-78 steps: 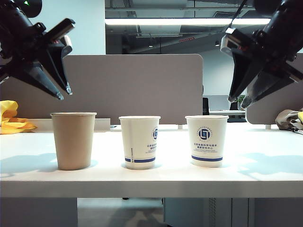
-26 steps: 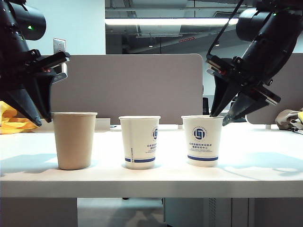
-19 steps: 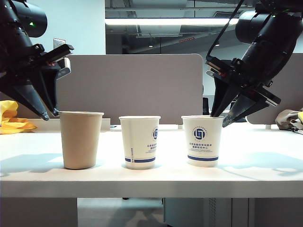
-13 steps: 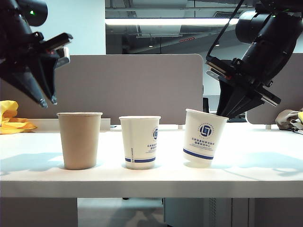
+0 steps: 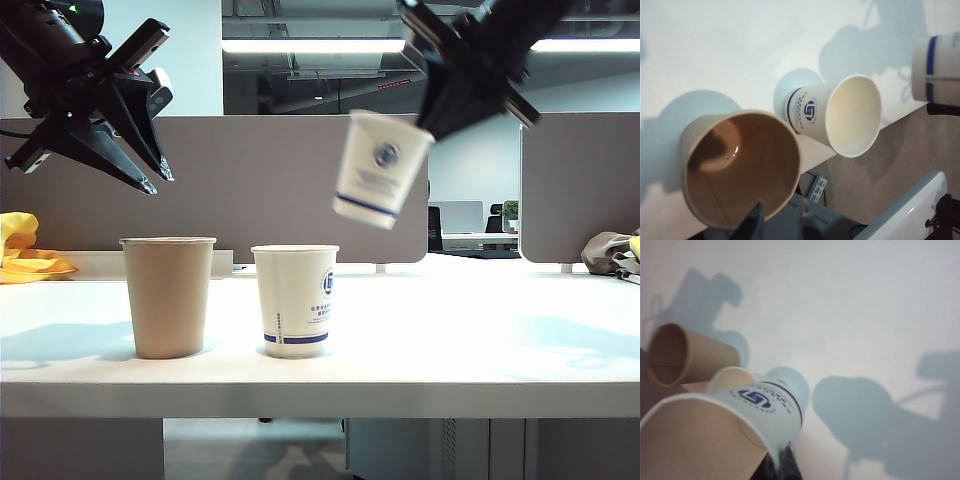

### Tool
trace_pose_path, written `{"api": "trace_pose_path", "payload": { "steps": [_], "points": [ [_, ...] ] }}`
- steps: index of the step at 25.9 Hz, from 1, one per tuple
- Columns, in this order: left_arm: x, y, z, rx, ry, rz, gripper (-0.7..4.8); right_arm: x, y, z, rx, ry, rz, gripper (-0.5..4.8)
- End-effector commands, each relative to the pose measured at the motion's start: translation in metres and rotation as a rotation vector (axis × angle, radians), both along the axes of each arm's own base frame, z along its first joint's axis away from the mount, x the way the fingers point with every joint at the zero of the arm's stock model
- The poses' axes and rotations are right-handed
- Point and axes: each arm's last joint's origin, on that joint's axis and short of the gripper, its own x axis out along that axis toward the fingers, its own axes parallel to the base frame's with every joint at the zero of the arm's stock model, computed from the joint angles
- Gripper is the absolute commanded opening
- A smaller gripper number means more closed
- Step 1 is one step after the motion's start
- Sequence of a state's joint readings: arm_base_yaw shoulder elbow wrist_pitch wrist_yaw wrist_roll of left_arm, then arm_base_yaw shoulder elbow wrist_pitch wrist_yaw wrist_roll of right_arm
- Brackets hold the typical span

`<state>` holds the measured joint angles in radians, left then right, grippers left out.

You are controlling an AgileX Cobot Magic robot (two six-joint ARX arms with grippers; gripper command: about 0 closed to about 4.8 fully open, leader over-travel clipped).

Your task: Pick up all the paper cups on the table one by one and stack them together.

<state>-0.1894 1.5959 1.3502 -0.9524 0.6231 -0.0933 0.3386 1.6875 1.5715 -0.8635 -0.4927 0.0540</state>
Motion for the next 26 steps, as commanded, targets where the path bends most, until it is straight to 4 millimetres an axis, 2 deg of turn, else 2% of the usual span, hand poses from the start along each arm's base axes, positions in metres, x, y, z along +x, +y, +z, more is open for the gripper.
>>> {"api": "trace_pose_path", "payload": {
  "steps": [1,3,8,16,26],
  "points": [
    [-0.001,0.000,0.006,-0.031,-0.019,-0.017,0.94,-0.010,0.020,0.010,-0.001,-0.027,0.084,-0.02],
    [-0.002,0.000,0.012,-0.039,-0.036,-0.019,0.94,-0.017,0.034,0.010,-0.024,-0.040,0.118,-0.02],
    [-0.005,0.000,0.021,-0.067,-0.060,-0.030,0.94,-0.022,0.050,0.012,-0.023,-0.087,0.154,-0.02],
    [-0.009,0.000,0.022,-0.062,-0.035,-0.029,0.94,-0.008,0.070,-0.019,-0.050,-0.015,0.183,-0.02],
    [-0.011,0.001,0.023,-0.044,-0.033,-0.022,0.94,0.004,0.078,-0.039,-0.101,-0.013,0.160,-0.01]
  ]
}}
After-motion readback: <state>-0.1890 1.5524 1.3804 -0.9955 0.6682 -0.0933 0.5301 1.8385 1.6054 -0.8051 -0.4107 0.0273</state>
